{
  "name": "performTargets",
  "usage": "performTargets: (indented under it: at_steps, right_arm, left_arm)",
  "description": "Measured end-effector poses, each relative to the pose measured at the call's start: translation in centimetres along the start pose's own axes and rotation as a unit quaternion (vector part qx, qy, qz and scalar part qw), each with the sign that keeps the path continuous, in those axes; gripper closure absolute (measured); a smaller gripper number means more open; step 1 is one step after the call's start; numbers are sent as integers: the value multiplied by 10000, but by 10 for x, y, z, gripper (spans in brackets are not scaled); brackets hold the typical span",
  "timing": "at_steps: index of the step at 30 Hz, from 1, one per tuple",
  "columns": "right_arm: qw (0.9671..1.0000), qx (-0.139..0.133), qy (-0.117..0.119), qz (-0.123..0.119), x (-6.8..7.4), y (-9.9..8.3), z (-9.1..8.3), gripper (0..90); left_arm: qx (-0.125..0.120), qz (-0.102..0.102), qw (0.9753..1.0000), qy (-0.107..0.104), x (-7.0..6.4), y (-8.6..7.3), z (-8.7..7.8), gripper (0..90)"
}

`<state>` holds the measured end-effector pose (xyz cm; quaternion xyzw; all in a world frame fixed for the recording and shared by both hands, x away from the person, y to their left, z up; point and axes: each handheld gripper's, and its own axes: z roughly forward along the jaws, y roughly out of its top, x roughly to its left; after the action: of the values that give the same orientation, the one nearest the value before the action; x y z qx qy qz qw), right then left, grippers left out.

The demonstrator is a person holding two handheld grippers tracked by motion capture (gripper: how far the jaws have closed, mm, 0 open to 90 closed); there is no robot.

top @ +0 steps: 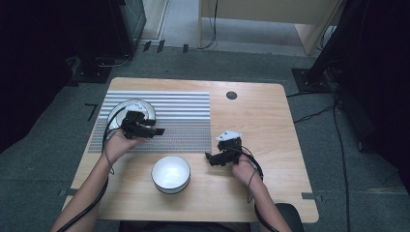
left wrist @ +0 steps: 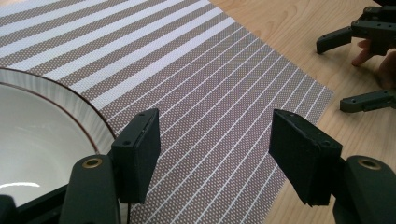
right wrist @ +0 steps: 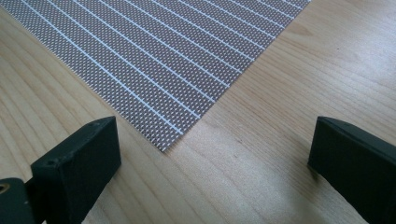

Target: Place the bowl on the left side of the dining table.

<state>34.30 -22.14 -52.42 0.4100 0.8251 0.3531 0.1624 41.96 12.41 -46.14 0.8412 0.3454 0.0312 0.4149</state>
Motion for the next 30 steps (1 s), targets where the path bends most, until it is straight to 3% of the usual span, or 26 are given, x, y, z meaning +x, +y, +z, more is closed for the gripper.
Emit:
performTargets:
  at_steps: [5,18,23,30]
  right_arm:
    - [10000,0,0,3,0,0,0,16]
    - [10000,0,0,2,0,0,0,16]
    - [10000,0,0,2,0,0,0,16]
    - [10000,-1,0,2,0,0,0,16]
  left_arm:
    - [174,95,9998,-17,-3,-4,10,333]
    - [81,443,9989,110,-12,-8,18,290]
    - [36,460,9987,-197,-19,-6,21,298]
    - [336,556,9976,-252,-22,-14,39,298]
